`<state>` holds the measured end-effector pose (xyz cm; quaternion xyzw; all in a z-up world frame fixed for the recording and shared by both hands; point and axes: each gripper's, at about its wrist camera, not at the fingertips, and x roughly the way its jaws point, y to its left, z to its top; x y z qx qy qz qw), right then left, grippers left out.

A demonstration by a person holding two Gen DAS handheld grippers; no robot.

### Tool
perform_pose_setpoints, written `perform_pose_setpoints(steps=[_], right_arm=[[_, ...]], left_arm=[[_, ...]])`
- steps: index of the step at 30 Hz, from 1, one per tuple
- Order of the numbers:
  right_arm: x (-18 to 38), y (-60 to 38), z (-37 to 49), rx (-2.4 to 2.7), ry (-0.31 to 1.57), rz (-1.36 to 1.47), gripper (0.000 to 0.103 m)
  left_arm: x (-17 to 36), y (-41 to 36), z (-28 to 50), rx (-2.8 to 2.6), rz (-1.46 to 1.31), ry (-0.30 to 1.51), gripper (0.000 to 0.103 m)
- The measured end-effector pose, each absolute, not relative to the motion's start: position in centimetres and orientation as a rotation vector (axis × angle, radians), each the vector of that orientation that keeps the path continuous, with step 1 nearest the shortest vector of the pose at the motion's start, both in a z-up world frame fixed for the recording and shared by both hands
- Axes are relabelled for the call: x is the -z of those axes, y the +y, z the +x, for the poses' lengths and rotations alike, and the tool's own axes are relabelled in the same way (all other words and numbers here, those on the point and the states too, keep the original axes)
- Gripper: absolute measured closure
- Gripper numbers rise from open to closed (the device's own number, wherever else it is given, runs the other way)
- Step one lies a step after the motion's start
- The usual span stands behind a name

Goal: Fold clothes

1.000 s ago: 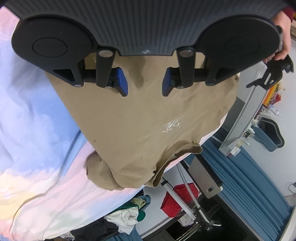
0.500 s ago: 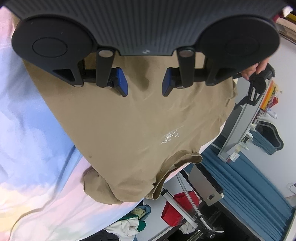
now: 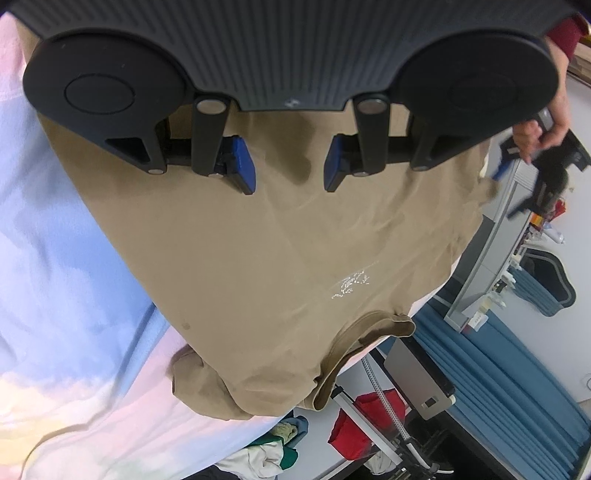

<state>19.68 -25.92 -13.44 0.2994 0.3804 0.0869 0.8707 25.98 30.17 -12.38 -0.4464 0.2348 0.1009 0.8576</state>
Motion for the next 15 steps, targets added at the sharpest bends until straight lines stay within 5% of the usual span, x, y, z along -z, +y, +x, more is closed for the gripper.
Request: perform_pose_setpoints(steps=[8, 15], right_arm=[[12.3, -27.5, 20.0, -0.179, 0.712, 0.665, 0.058], [11.6, -32.1, 20.3, -0.110, 0.588, 0.821, 0.060]], left_arm=[[9.6, 28.4, 23.1, -0.271, -0.633, 0.571, 0.027], [4.3, 18.6, 18.6, -0.112, -0.326, 0.583, 0.023]])
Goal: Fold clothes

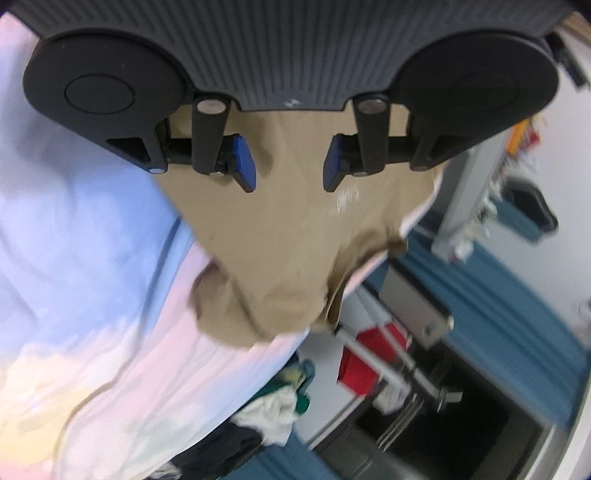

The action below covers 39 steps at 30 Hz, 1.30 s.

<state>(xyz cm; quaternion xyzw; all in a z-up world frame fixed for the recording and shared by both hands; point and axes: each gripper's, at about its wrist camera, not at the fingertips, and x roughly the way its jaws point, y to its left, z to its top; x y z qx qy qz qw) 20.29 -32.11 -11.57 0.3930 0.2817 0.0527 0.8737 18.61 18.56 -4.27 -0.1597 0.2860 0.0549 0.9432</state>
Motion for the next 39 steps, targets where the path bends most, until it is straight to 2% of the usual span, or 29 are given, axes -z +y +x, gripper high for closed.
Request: perform_pose_setpoints(steps=[3, 7, 11, 16, 18, 20, 30, 34, 39], right_arm=[[11.6, -34.2, 20.5, -0.065, 0.540, 0.883, 0.060], [12.4, -37.4, 23.3, -0.027, 0.578, 1.010, 0.060], [13.8, -39.7, 27.8, -0.022, 0.622, 1.116, 0.060], [16.6, -40.0, 32.6, 0.010, 0.690, 1.034, 0.062], [17.4, -39.5, 33.6, -0.030, 0.694, 1.015, 0.086], [17.4, -38.9, 34.4, -0.064, 0.692, 0.974, 0.092], [10.3, -40.2, 32.8, 0.108, 0.467, 0.663, 0.098], [10.8, -42.1, 31.3, 0.105, 0.445, 0.710, 0.098], [8.7, -42.7, 27.9, 0.053, 0.280, 0.698, 0.098]], left_arm=[[4.6, 14.5, 15.3, -0.006, -0.345, 0.599, 0.022], [6.1, 10.2, 12.5, 0.083, -0.347, 0.618, 0.022], [8.2, 7.8, 13.0, 0.107, -0.321, 0.606, 0.022], [11.4, 7.8, 15.1, 0.090, -0.346, 0.657, 0.022], [12.1, 8.0, 15.9, 0.097, -0.360, 0.670, 0.022], [12.2, 8.1, 15.9, 0.109, -0.367, 0.674, 0.022], [11.8, 8.2, 15.8, 0.112, -0.381, 0.665, 0.022], [11.5, 8.4, 15.6, 0.104, -0.393, 0.664, 0.022], [11.0, 8.7, 15.2, 0.096, -0.403, 0.651, 0.022]])
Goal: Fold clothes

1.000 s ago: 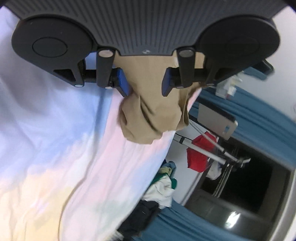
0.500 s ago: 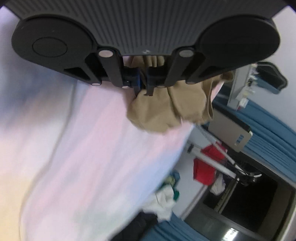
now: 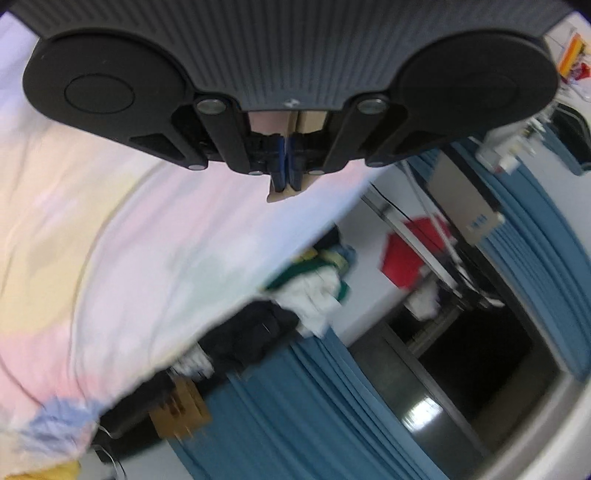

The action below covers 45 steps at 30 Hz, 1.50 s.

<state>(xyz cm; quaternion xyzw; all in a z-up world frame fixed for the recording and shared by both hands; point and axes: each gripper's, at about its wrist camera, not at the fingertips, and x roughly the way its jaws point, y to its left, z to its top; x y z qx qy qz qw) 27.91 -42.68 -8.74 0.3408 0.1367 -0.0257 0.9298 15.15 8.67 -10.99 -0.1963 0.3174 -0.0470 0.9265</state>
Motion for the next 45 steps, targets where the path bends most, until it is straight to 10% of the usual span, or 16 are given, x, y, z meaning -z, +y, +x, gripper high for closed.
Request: perform_pose_setpoints(steps=[14, 20, 23, 32, 38, 45], right_arm=[[12.7, -47.9, 24.6, 0.196, 0.440, 1.068, 0.093], [14.2, -48.3, 24.9, 0.170, 0.472, 1.195, 0.040], [15.5, -47.5, 25.9, 0.142, 0.542, 1.223, 0.038], [17.5, -45.3, 32.8, -0.109, 0.430, 1.109, 0.040], [17.5, -43.6, 35.3, -0.093, 0.462, 1.023, 0.094], [13.6, -44.5, 31.1, 0.053, 0.129, 0.889, 0.097]], left_arm=[[10.9, 8.9, 15.0, 0.111, -0.402, 0.666, 0.021], [10.8, 9.0, 15.0, 0.102, -0.406, 0.667, 0.021], [10.9, 8.9, 15.0, 0.098, -0.406, 0.673, 0.021], [11.3, 9.2, 15.8, 0.092, -0.418, 0.677, 0.021], [11.4, 8.9, 16.4, 0.122, -0.429, 0.684, 0.021], [11.5, 8.7, 16.5, 0.133, -0.426, 0.687, 0.021]])
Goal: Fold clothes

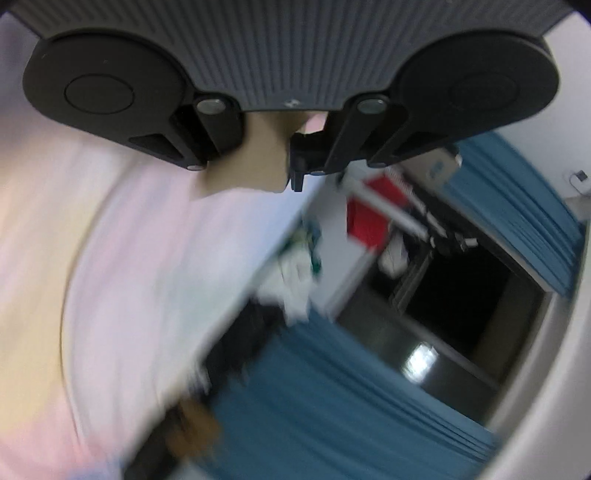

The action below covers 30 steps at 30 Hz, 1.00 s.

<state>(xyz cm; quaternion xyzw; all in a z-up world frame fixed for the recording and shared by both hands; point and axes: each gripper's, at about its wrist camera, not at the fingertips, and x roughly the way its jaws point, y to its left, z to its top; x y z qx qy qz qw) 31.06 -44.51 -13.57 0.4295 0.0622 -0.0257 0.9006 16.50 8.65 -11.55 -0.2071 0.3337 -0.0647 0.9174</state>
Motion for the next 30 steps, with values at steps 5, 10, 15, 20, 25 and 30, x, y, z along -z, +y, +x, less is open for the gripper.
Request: perform_pose_setpoints(steps=[5, 10, 15, 20, 25, 30], right_arm=[[14.7, -46.6, 29.6, 0.065, 0.172, 0.969, 0.097], [16.7, -47.4, 30.1, 0.099, 0.311, 1.114, 0.094], [17.6, -47.1, 29.8, 0.117, 0.366, 1.217, 0.055], [18.1, -44.6, 32.6, -0.021, 0.437, 1.198, 0.046], [17.5, -42.8, 35.4, -0.015, 0.378, 1.024, 0.052], [17.5, -42.3, 36.0, -0.025, 0.321, 0.959, 0.100]], left_arm=[[11.1, 9.1, 16.1, 0.129, -0.448, 0.672, 0.021], [11.0, 9.1, 16.0, 0.127, -0.452, 0.670, 0.021], [11.0, 9.1, 16.1, 0.127, -0.452, 0.672, 0.021], [11.0, 9.2, 16.0, 0.124, -0.452, 0.673, 0.021], [11.3, 9.3, 16.1, 0.116, -0.448, 0.679, 0.020], [11.6, 8.9, 16.8, 0.105, -0.427, 0.686, 0.020]])
